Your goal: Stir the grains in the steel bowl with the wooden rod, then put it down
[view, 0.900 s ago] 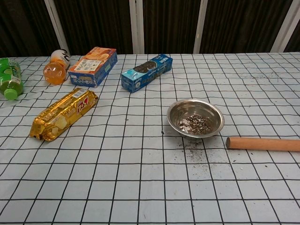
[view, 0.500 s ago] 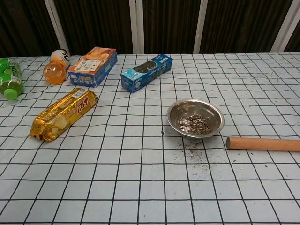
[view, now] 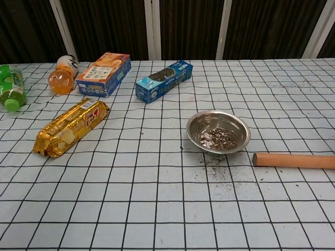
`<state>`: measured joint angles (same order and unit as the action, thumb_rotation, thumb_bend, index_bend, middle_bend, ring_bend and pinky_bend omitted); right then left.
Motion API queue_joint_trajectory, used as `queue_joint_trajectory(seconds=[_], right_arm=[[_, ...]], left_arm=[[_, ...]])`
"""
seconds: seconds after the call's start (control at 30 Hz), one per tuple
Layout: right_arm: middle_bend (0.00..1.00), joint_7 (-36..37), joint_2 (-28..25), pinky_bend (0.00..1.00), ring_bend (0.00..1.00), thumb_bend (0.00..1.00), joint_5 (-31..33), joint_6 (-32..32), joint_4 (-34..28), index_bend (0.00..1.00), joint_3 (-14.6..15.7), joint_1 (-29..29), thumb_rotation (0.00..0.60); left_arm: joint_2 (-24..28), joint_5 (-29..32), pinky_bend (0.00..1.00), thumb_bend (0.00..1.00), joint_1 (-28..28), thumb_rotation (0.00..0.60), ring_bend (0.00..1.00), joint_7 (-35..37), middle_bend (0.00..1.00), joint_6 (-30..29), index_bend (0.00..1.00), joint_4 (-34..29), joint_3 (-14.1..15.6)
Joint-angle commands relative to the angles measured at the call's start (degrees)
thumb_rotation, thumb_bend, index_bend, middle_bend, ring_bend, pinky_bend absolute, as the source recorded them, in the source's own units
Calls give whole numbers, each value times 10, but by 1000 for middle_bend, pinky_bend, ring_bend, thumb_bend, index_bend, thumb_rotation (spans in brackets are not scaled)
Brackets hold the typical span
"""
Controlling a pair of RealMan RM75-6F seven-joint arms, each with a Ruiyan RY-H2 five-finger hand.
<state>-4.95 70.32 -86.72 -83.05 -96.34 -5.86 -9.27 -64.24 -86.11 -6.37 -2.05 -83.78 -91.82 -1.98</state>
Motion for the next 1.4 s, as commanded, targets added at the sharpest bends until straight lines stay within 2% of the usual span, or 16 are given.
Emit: queue_joint_trajectory(seconds=[0.03,0.5,0.67,0.83,1.4], right_arm=[[353,-42,28,0,85,332,-5,12,5,397,0,-14,600],[361,-160,144,0,101,331,13,57,38,397,2,-54,600],[369,-190,179,0,135,318,23,64,57,402,-2,-62,600],[388,-212,208,0,158,317,37,71,81,449,-9,-72,600],[388,-227,263,0,158,317,64,84,128,449,5,-75,600]], left_arm=[[0,-4,0,18,1,600,0,-1,0,-3,0,0,2],[2,1,0,18,0,600,0,8,0,2,0,-1,1],[3,3,0,18,-2,600,0,10,0,6,0,-2,1],[4,5,0,18,-1,600,0,13,0,7,0,-3,1],[5,7,0,18,-2,600,0,17,0,10,0,-1,1]])
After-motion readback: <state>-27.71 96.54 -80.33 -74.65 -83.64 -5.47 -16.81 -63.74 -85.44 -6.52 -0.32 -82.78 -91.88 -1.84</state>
